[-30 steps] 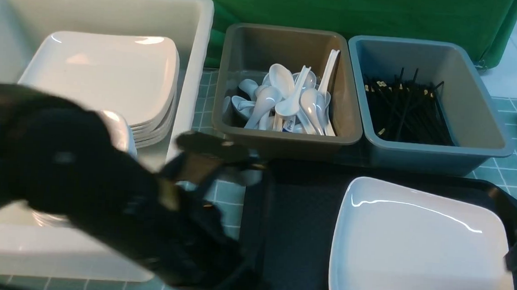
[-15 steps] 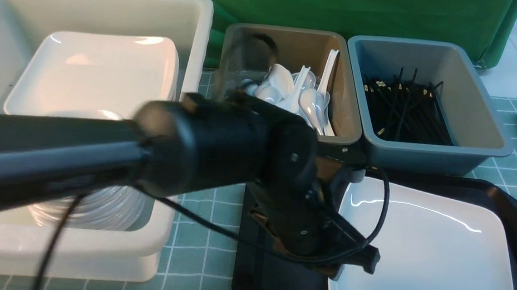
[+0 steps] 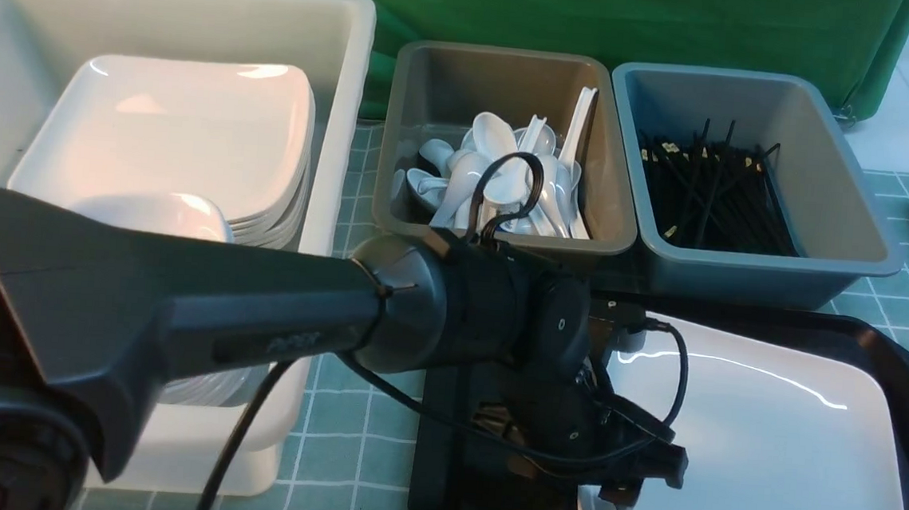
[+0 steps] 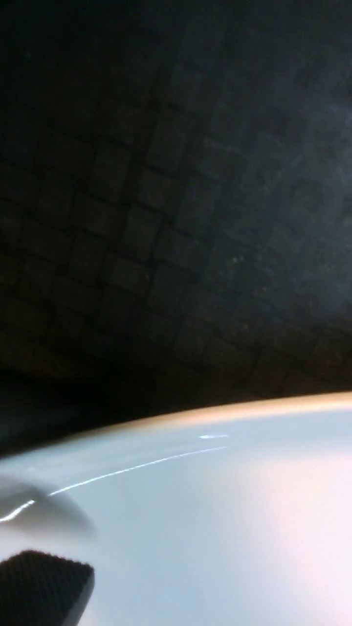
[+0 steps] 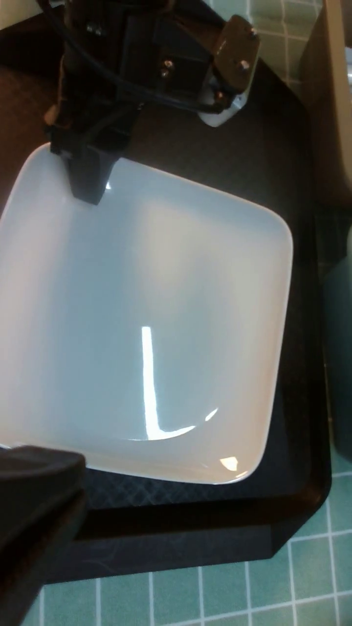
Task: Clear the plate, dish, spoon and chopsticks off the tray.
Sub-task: Use the left arm to grab a plate from the dinner plate, then use the left arm to put the plate into the large storage box on the left
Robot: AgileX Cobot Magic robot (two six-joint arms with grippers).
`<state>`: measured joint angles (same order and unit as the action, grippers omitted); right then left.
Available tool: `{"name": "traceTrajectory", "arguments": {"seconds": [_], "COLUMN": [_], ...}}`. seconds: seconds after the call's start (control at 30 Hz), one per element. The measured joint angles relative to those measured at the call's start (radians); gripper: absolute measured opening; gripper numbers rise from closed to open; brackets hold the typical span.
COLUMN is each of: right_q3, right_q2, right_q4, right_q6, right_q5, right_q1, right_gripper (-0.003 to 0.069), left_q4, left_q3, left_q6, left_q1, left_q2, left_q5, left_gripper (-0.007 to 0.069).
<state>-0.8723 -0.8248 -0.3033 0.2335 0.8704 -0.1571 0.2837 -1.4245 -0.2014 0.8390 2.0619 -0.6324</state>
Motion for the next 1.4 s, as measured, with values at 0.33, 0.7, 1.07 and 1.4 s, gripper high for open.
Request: {"name": "traceTrajectory", "arguments": {"seconds": [0.33, 0.7, 1.07, 1.4], "right_q3": [0.000, 0.000, 0.000, 0.000], "right_q2": [0.000, 0.000, 0.000, 0.000], "right_q4": [0.000, 0.000, -0.001, -0.001], "right_q6": [0.000, 0.017, 0.020, 0.020], "right_q5": [-0.003, -0.005, -0.010, -0.011], "right_q1": [0.000, 0.000, 0.000, 0.000], "right_gripper": [0.0068, 0.0076, 0.0087, 0.0097], "left_q4": [0.083, 0.032, 0.007, -0.023], "left_q3": [-0.016, -0.006, -0.005, -0.005], "left_q6": [-0.001, 0.043, 0.073, 0.073], "left_q1": [-0.005, -0.065, -0.082, -0.093], "left_q2": [0.033, -0.178, -0.303, -0.308], "left_q5": [0.037, -0.078, -0.135, -0.138], "left_gripper": [0.0123, 0.0037, 0.0022, 0.0022]}}
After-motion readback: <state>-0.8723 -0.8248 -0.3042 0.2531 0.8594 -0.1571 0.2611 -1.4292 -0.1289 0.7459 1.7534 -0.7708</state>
